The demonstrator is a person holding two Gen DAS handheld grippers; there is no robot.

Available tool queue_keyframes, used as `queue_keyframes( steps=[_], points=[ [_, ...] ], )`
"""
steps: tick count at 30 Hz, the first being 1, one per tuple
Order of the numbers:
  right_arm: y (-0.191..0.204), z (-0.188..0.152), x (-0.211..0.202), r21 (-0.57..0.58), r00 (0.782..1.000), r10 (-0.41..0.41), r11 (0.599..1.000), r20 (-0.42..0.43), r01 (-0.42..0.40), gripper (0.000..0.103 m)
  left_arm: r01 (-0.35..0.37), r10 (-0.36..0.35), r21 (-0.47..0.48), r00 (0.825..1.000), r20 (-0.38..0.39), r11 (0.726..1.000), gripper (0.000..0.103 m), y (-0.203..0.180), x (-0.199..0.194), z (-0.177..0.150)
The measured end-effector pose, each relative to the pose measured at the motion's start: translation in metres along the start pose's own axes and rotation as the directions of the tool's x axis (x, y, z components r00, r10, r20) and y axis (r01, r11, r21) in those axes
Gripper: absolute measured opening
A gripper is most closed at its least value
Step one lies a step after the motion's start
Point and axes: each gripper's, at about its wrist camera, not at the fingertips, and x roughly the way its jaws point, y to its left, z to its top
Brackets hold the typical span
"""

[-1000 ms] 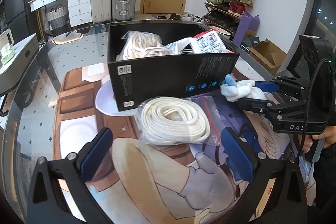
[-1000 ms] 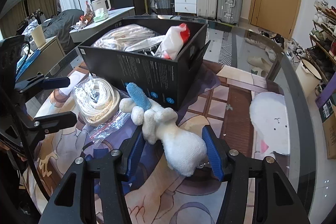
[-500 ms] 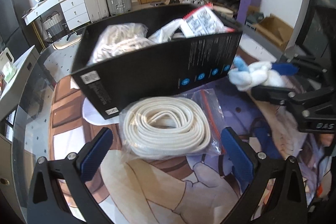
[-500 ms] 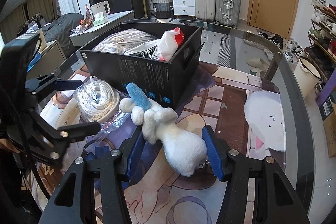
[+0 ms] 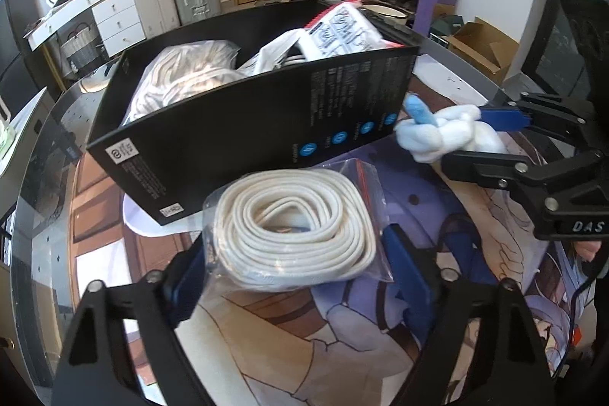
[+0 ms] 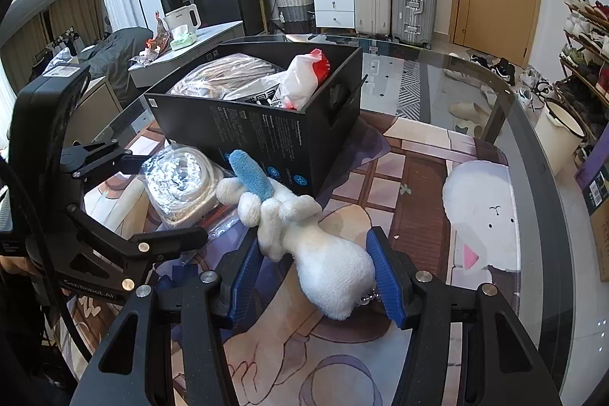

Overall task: Organize soft objects
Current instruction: 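Close the right gripper on the plush toy while the left gripper closes on the cable bag, then carry the plush toy with the right gripper while the left gripper carries the cable bag over the box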

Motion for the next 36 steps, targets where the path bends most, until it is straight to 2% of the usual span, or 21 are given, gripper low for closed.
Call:
queue_keyframes(
  steps=[2, 5, 11, 17, 27, 36],
  points=[
    [0.0, 0.0, 0.0, -0.001, 1.0, -0.001, 1.0, 0.0, 0.001, 0.056, 0.007, -0.007, 0.006, 1.0, 0.006, 1.0, 0.074, -0.001, -0.002, -0.001],
    [0.0, 0.0, -0.001, -0.001, 1.0, -0.003, 1.0, 0.004, 0.003, 0.056, 0.01, -0.01, 0.005, 1.0, 0.012, 1.0, 0.071, -0.002, -0.005, -0.003],
    [0.002, 0.001, -0.006, -0.004, 1.0, -0.003, 1.0, 0.019, 0.003, 0.056, 0.038, -0.037, -0.024, 0.998, 0.043, 0.999, 0.069, 0.005, -0.016, -0.009],
    [0.004, 0.003, -0.014, -0.007, 0.999, -0.001, 1.0, 0.044, 0.001, 0.056, 0.052, -0.045, -0.057, 0.992, 0.118, 0.997, 0.069, 0.017, -0.042, -0.014],
    [0.014, 0.011, -0.04, -0.01, 0.993, -0.003, 1.0, 0.12, 0.004, 0.056, 0.014, 0.01, -0.101, 0.971, 0.24, 0.995, 0.069, 0.036, -0.087, -0.006],
    [0.02, 0.035, -0.054, -0.02, 0.984, -0.021, 0.999, 0.177, 0.025, 0.056, -0.025, 0.062, -0.132, 0.958, 0.28, 0.991, 0.07, 0.045, -0.097, 0.017]
  ],
)
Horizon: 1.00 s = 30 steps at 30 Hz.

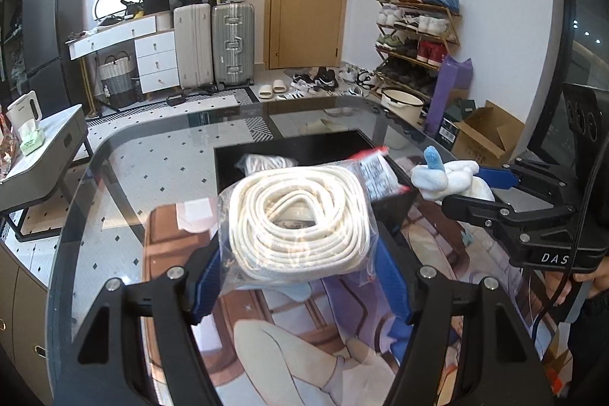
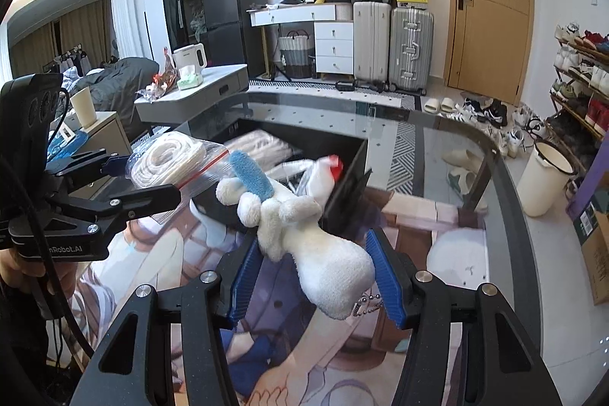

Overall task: Organize soft objects
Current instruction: 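Carry the plush toy with the right gripper while the left gripper carries the cable bag over the box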

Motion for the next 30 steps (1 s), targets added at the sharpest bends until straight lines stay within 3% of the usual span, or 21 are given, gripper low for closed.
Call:
queue_keyframes(
  steps=[12, 30],
  points=[
    [-0.003, 0.033, 0.017, 0.01, 0.999, -0.001, 1.0, 0.036, 0.001, 0.056, -0.022, 0.022, 0.003, 1.0, 0.002, 1.0, 0.07, 0.002, 0.023, 0.024],
    [0.0, 0.081, 0.064, -0.064, 0.999, -0.015, 0.998, 0.034, 0.018, 0.056, -0.028, 0.028, 0.012, 0.999, -0.044, 1.0, 0.07, 0.008, 0.062, 0.027]
  ],
)
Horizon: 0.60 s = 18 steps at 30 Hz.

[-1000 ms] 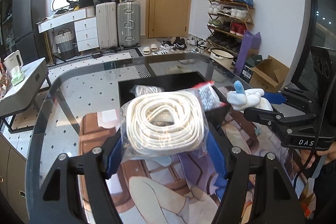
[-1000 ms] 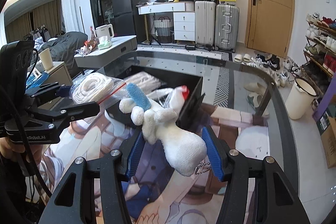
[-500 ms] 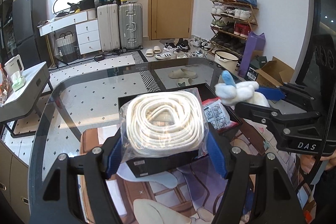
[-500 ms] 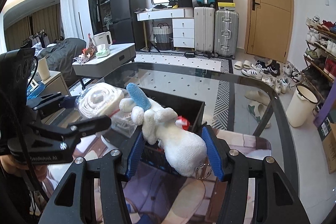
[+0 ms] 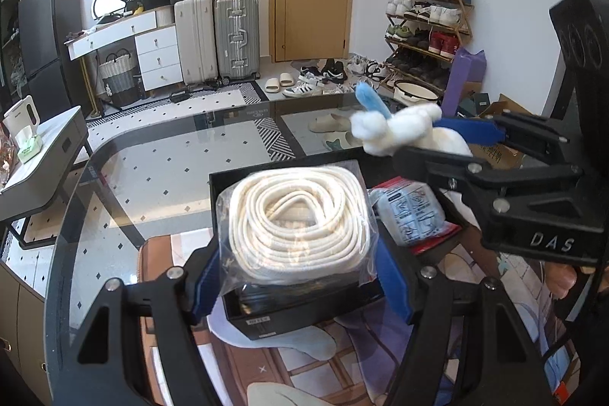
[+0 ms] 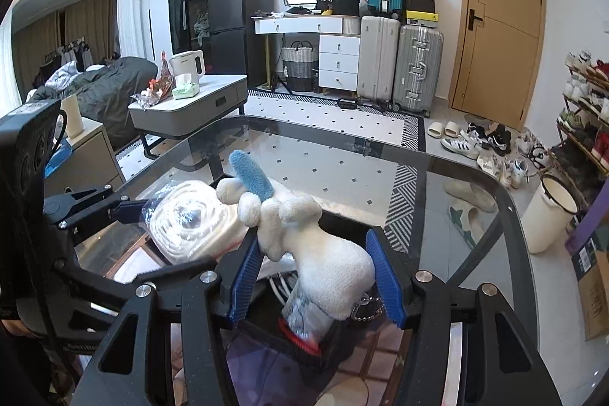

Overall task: Organize soft objects
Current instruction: 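Carry the plush toy with the right gripper while the left gripper carries the cable bag over the box, then lower the plush toy and cable bag into the black box and open both grippers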

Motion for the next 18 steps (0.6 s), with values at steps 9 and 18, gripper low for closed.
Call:
queue_keyframes(
  steps=[9, 18],
  points=[
    [0.003, 0.012, 0.027, -0.031, 0.999, 0.02, 0.999, -0.031, -0.02, 0.056, 0.004, -0.004, 0.006, 1.0, -0.025, 1.0, 0.071, 0.001, 0.014, -0.002],
    [0.005, 0.016, 0.051, -0.046, 0.998, 0.028, 0.998, -0.058, -0.03, 0.059, 0.02, -0.02, 0.002, 0.999, -0.031, 1.0, 0.073, 0.0, 0.017, -0.002]
  ],
)
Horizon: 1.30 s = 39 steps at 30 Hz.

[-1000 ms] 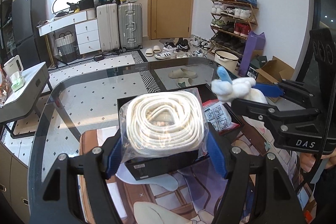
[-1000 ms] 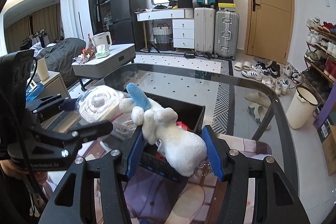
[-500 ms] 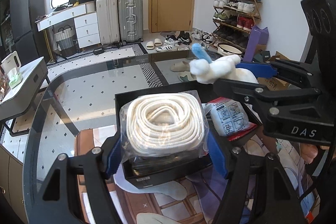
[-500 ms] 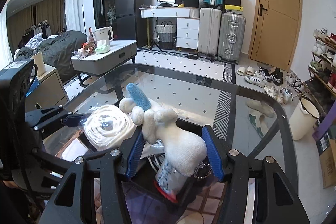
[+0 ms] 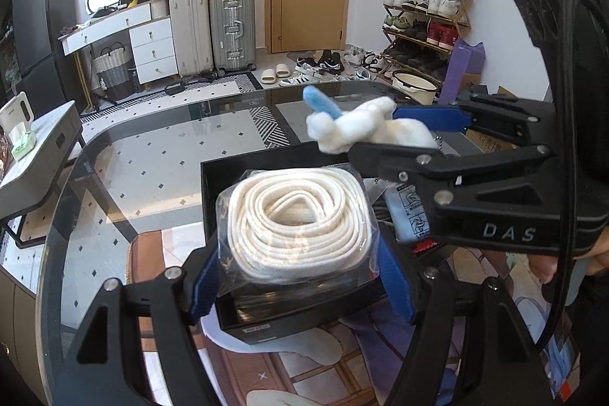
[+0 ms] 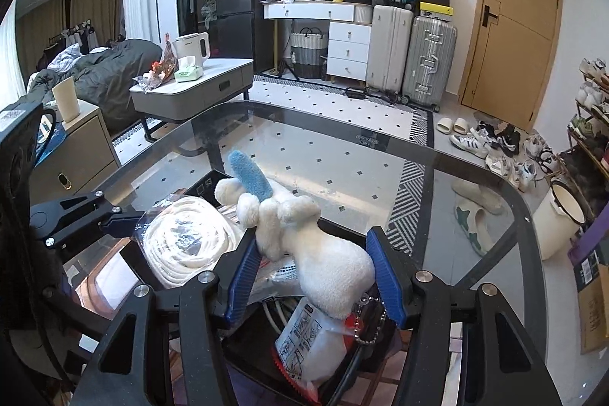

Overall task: Organize soft objects
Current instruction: 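Lower the plush toy and cable bag into the black box and open both grippers, then withdraw both open grippers from the black box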

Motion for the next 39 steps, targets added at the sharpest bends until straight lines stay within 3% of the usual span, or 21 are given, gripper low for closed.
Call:
queue_keyframes(
  steps=[2, 5, 8, 12, 26, 31, 39],
  points=[
    [-0.001, -0.001, 0.0, -0.001, 1.0, 0.009, 1.0, -0.001, -0.009, 0.064, 0.014, -0.014, -0.012, 1.0, 0.005, 1.0, 0.079, 0.0, -0.002, 0.0],
    [-0.005, -0.003, -0.009, 0.011, 1.0, 0.008, 1.0, 0.029, -0.008, 0.087, 0.034, -0.034, -0.019, 0.999, 0.032, 0.999, 0.091, 0.0, -0.01, -0.001],
    [-0.011, -0.006, -0.021, 0.033, 0.998, 0.012, 0.999, 0.066, -0.015, 0.089, -0.002, 0.003, -0.024, 0.999, 0.053, 1.0, 0.102, -0.002, -0.016, -0.001],
    [-0.02, -0.011, -0.037, 0.06, 0.996, 0.009, 0.998, 0.084, -0.014, 0.1, 0.002, 0.004, -0.065, 0.995, 0.096, 0.998, 0.103, 0.007, -0.028, -0.003],
    [-0.016, -0.053, -0.083, 0.13, 0.985, 0.016, 0.991, 0.174, -0.039, 0.102, -0.059, 0.082, -0.133, 0.981, 0.175, 0.989, 0.103, 0.034, -0.059, -0.022],
    [-0.006, -0.065, -0.087, 0.13, 0.983, 0.021, 0.991, 0.185, -0.045, 0.102, -0.099, 0.12, -0.124, 0.977, 0.176, 0.987, 0.103, 0.029, -0.06, -0.032],
    [0.005, -0.083, -0.091, 0.127, 0.979, 0.024, 0.991, 0.205, -0.051, 0.102, -0.105, 0.136, -0.15, 0.967, 0.217, 0.983, 0.103, 0.029, -0.064, -0.046]
  ],
)
